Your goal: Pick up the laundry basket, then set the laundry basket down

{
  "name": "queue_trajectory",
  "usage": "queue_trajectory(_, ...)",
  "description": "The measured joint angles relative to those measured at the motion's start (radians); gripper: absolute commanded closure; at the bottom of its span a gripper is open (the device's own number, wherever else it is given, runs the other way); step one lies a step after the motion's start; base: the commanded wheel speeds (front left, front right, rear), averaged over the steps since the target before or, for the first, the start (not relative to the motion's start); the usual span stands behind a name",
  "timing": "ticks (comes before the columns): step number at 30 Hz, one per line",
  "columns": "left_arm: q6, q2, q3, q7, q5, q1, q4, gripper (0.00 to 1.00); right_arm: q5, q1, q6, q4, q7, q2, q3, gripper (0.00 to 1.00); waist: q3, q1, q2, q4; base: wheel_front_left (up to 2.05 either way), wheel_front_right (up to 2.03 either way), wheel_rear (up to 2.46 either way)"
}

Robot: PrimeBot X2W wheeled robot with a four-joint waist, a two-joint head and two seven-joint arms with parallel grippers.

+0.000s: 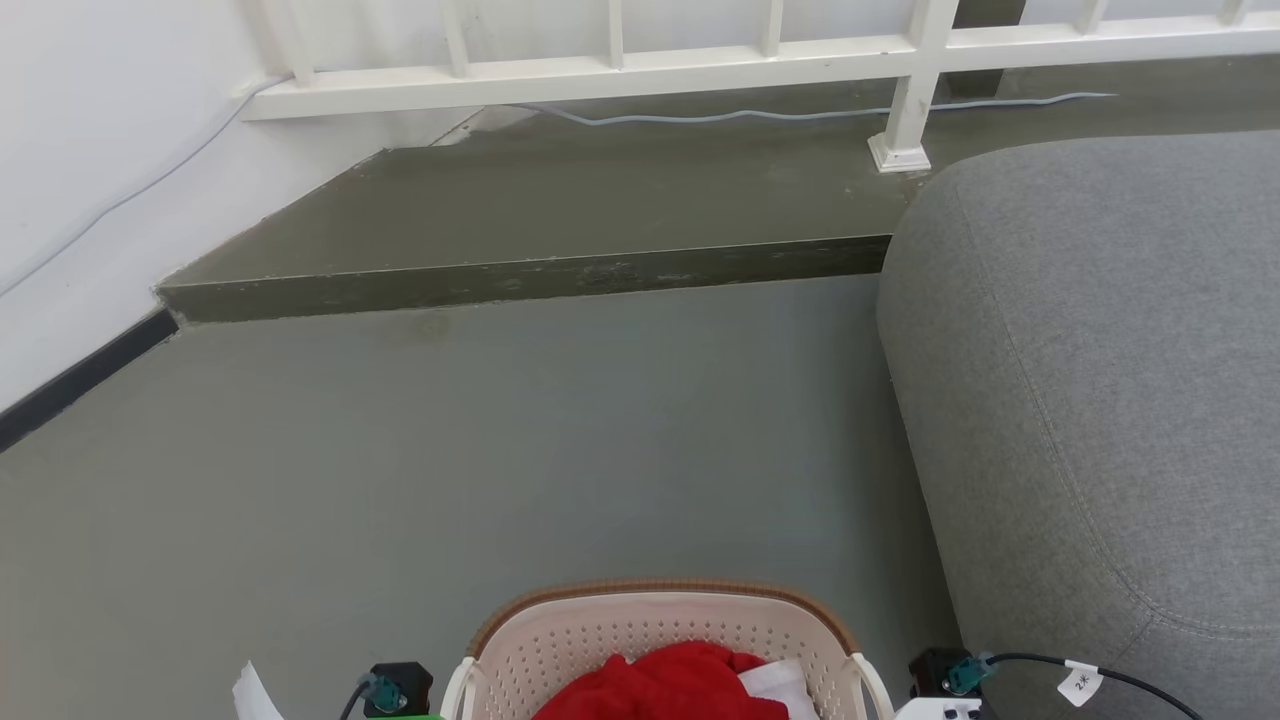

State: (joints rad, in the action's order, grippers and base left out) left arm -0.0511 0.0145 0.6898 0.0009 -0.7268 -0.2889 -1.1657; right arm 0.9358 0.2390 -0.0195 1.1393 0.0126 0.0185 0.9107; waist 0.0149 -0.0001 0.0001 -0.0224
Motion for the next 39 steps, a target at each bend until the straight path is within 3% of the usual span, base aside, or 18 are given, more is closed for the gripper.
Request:
queue_trajectory(13, 0.020, -0.003, 0.000, -0.002, -0.005, -0.014, 0.016, 1.00, 0.020, 0.056, -0.011, -0.005, 0.001, 0.004, 0.016, 1.00, -0.045, 0.0000, 0.0000, 0.000, 0.00, 0.00, 0.00)
queue_trajectory(39, 0.065, -0.044, -0.059, -0.047, -0.009, -0.384, 0.083, 1.00, -0.014, 0.513, -0.072, -0.047, 0.041, 0.022, 0.015, 1.00, -0.340, 0.0002, 0.0000, 0.018, 0.00, 0.00, 0.00)
